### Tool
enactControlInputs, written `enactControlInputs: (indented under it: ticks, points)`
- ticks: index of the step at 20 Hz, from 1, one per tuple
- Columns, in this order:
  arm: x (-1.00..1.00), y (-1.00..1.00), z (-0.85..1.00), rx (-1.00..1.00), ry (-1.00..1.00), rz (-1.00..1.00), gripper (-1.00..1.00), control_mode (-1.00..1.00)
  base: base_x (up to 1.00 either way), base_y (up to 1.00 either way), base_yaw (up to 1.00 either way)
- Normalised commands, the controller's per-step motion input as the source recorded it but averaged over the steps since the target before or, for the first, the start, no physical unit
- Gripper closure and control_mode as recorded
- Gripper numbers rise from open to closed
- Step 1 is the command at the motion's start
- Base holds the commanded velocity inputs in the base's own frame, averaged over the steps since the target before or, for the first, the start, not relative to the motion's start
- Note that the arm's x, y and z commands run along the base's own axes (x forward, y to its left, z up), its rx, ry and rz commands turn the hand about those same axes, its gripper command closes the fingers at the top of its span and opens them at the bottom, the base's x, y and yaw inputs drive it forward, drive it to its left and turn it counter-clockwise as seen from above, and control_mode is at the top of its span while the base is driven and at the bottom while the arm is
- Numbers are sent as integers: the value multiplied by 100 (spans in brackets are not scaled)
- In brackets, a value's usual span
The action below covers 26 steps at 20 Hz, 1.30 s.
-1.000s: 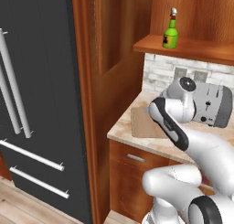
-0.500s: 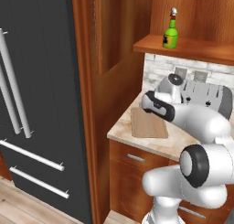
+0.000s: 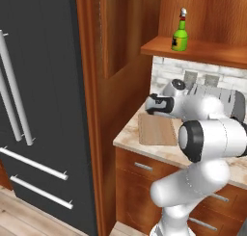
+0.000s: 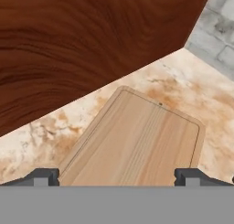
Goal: Move the cutting board and knife to the sink. Then move spray from the cabinet to the counter.
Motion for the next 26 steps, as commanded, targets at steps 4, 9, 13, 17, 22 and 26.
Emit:
enactControlInputs:
  ticks: [4, 9, 13, 17, 22, 26]
  points:
    - [30, -3, -22, -1, 2, 0, -100, -100, 0, 0, 0]
    - [29, -11, -23, 0, 1, 0, -100, -100, 0, 0, 0]
    - [40, -8, -32, 0, 4, 0, -100, -100, 0, 0, 0]
    - [46, -18, -22, 0, 4, 0, -100, -100, 0, 0, 0]
    - [48, -16, -13, 0, 2, 0, -100, -100, 0, 0, 0]
    - [48, -9, -23, 0, 3, 0, -100, -100, 0, 0, 0]
